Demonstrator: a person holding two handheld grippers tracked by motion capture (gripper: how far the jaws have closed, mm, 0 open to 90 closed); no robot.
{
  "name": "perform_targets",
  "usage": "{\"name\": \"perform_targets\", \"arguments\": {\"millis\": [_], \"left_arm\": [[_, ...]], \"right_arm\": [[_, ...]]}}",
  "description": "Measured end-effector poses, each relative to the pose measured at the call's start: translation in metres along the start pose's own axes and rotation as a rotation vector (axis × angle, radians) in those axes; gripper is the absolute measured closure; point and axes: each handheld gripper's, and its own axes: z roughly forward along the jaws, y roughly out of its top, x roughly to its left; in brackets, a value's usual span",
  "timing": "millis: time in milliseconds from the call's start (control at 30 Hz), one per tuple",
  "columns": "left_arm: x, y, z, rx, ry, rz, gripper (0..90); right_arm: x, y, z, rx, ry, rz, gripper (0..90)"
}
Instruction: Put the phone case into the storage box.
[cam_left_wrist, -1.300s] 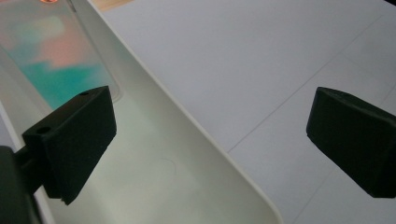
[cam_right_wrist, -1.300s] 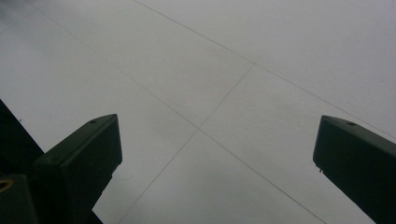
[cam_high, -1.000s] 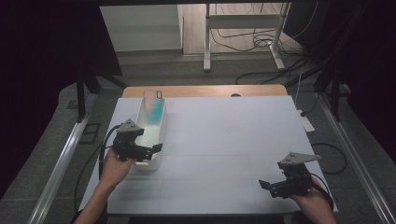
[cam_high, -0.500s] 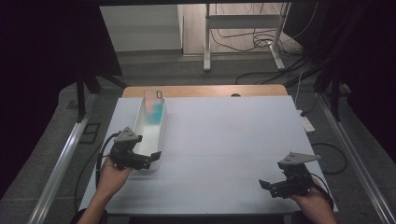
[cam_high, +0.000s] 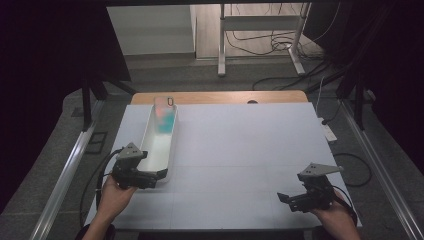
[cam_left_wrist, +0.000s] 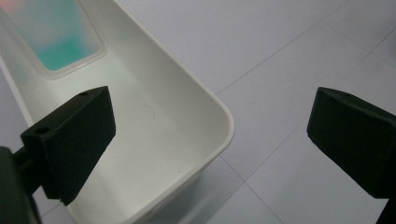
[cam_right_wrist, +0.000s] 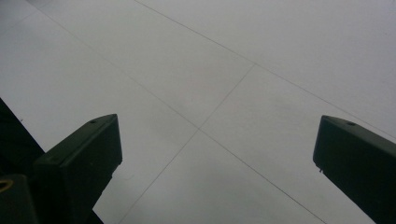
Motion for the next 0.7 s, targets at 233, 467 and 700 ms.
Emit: {"name": "perform_targets", "arguments": {"millis": [233,467,700], "left_arm": [[-0.001,-0.006,-0.008,-0.012,0.001,-0.012,1.9],[0.0,-0.013,-0.012,-0.009,0.005,-0.025,1.3],[0.001,-0.021,-0.019,-0.015,0.014,-0.035,1.2]], "right_arm": [[0.0,0.0,0.0,0.003,-0.001,0.004,1.2],[0.0,0.0,0.0,0.004,-0.004,0.005,1.1],[0.0,0.0,0.0,0.004,-0.006,0.006,1.1]]}}
